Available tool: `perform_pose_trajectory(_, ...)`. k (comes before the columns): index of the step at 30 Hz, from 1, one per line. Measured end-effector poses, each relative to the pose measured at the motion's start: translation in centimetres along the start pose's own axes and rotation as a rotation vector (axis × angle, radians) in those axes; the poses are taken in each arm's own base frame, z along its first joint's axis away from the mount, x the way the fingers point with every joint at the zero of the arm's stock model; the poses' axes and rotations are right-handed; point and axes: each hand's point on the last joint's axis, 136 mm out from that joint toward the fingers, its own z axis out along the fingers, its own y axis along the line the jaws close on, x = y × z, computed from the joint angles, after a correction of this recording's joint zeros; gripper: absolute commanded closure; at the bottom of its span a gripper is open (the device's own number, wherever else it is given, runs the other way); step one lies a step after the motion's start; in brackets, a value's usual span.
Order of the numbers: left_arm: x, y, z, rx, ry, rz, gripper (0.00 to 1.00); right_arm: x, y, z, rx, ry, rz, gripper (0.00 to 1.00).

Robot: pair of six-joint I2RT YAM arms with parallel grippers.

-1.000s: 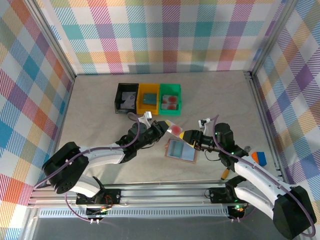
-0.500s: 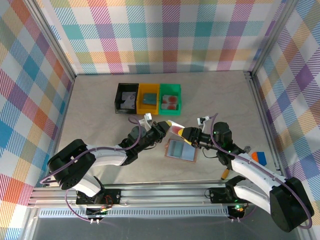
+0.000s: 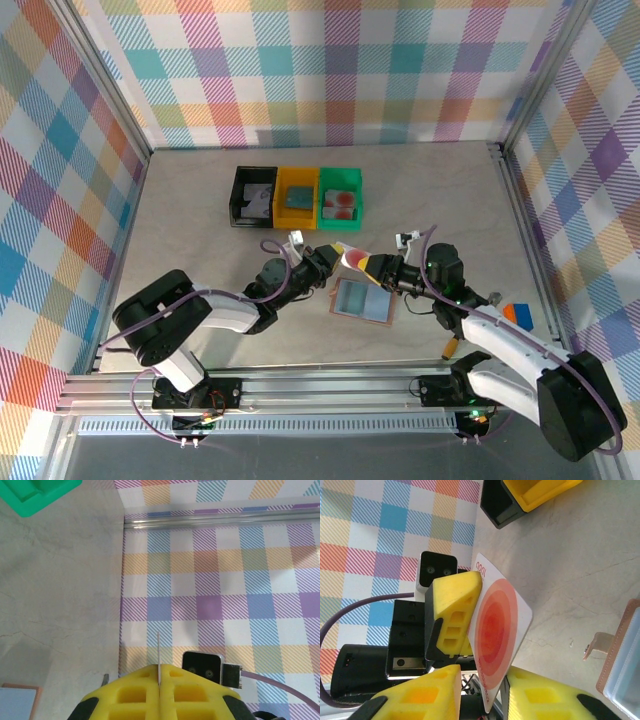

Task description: Take the credit cards out of the card holder

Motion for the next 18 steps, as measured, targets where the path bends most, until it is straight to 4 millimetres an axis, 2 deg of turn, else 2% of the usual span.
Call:
perform_pose_trajectory(14,0.60,0.01,0.01,0.027,0.013,-0.025,1.00,-0.19,-0.40,0.28,0.009,-0.005,-0.025,0.89)
perform_pose_trajectory(18,0.55,0.14,-0.12,0.026,0.010,-0.025,1.00,-0.25,-0.38,0.28,0.010,-0.007,-0.033,1.00)
